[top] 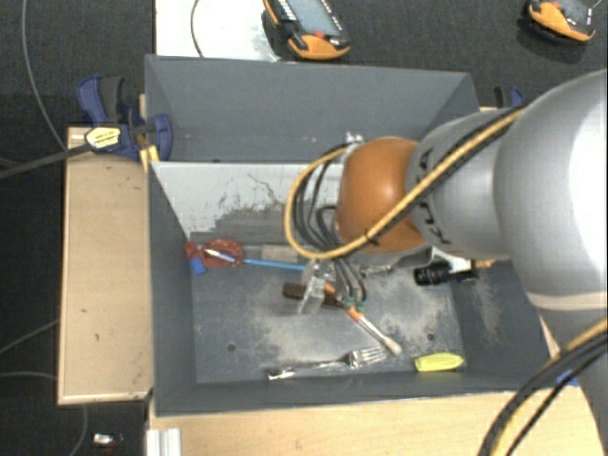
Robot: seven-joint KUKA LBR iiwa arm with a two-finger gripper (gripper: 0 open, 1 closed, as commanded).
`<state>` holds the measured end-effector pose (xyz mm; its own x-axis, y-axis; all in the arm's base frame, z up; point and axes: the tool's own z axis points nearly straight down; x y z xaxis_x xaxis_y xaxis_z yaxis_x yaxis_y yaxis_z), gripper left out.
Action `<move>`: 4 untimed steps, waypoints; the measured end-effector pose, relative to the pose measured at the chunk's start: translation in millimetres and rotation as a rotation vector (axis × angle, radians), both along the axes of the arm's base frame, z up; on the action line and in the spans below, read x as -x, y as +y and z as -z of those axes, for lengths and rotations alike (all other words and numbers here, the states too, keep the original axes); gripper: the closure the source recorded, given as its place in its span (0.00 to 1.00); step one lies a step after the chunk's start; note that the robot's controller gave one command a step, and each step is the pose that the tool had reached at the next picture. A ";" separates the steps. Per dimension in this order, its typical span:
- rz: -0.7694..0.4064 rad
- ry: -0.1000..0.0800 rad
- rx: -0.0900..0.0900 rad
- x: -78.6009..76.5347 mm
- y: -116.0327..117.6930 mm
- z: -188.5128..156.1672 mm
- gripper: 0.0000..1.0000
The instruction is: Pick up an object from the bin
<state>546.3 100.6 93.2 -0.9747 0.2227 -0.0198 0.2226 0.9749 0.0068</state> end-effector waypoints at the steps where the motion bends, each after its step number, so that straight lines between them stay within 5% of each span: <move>1: -0.097 0.002 0.004 -26.5 13.4 -12.4 1.00; 3: -0.007 0.008 0.004 43.7 -98.0 -98.5 1.00; 4: 0.179 0.011 -0.001 32.1 -107.8 -60.5 1.00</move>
Offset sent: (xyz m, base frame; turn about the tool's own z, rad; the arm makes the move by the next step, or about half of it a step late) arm -0.0294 -0.0594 0.0810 -0.0052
